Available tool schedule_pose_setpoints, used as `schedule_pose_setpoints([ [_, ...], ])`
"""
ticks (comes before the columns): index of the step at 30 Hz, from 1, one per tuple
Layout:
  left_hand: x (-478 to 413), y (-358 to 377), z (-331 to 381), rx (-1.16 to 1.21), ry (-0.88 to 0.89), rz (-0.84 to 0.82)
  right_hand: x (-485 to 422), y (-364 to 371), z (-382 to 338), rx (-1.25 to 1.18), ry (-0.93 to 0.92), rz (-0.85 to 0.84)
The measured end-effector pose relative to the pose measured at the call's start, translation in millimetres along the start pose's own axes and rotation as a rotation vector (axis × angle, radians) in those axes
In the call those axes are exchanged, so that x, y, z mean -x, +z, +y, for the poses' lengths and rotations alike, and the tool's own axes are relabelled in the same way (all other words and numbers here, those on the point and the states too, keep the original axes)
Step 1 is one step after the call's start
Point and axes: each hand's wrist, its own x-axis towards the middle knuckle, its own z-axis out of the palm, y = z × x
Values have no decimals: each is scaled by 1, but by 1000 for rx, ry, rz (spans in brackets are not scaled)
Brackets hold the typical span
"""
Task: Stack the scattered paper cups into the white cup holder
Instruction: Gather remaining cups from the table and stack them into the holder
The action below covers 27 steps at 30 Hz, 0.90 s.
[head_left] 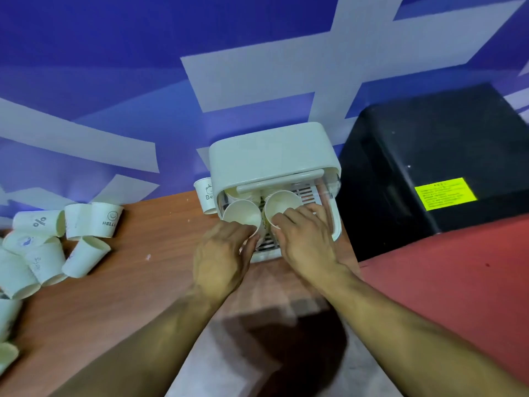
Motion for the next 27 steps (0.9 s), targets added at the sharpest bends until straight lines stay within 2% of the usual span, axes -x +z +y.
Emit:
schedule_pose_setpoints([
  [12, -1, 5, 0, -25, 55, 33, 8, 15, 8, -11, 22, -91],
  [27, 9, 6, -7, -68, -6, 31, 3, 28, 6, 0, 29, -169],
])
